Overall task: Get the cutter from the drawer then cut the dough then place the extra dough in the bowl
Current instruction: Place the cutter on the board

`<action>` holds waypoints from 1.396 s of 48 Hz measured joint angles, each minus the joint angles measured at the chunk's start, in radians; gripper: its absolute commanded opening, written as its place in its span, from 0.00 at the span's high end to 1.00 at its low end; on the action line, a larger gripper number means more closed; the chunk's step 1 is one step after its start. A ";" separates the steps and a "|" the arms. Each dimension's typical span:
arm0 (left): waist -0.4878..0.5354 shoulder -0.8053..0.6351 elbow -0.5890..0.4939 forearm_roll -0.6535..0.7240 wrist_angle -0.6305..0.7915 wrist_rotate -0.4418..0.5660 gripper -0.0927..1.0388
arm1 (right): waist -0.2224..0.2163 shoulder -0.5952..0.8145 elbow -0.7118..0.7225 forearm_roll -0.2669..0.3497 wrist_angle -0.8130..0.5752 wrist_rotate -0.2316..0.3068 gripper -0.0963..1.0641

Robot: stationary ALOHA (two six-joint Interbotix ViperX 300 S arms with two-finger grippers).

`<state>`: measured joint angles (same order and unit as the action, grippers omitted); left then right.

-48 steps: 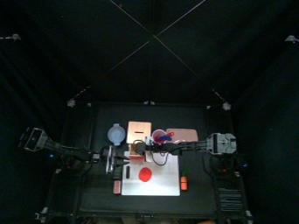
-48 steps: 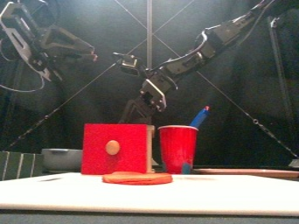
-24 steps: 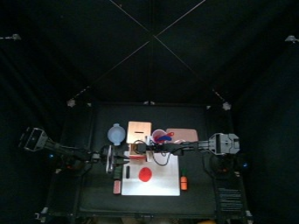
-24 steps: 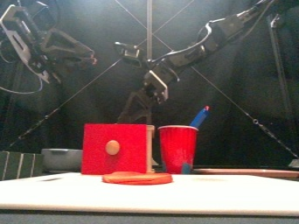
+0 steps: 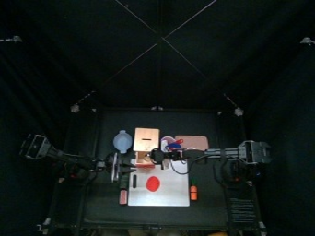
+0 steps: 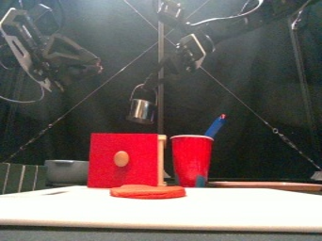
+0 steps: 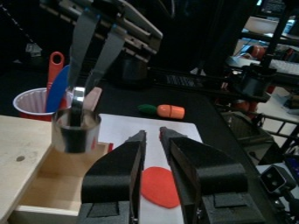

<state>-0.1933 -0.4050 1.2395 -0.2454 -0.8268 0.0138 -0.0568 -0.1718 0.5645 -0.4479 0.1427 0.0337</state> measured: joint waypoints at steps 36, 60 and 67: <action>0.086 0.000 -0.014 0.000 -0.002 0.002 0.35 | 0.109 -0.086 0.359 0.103 -0.025 0.003 0.55; 0.087 0.012 -0.014 0.000 0.003 0.000 0.35 | 0.074 -0.060 0.342 0.261 -0.041 0.003 0.31; 0.087 0.012 -0.014 0.000 0.003 0.000 0.35 | 0.074 -0.055 0.333 0.290 -0.041 0.003 0.31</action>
<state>-0.1058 -0.3927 1.2257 -0.2454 -0.8237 0.0138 0.0169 -0.2270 0.8974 -0.1580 0.1012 0.0368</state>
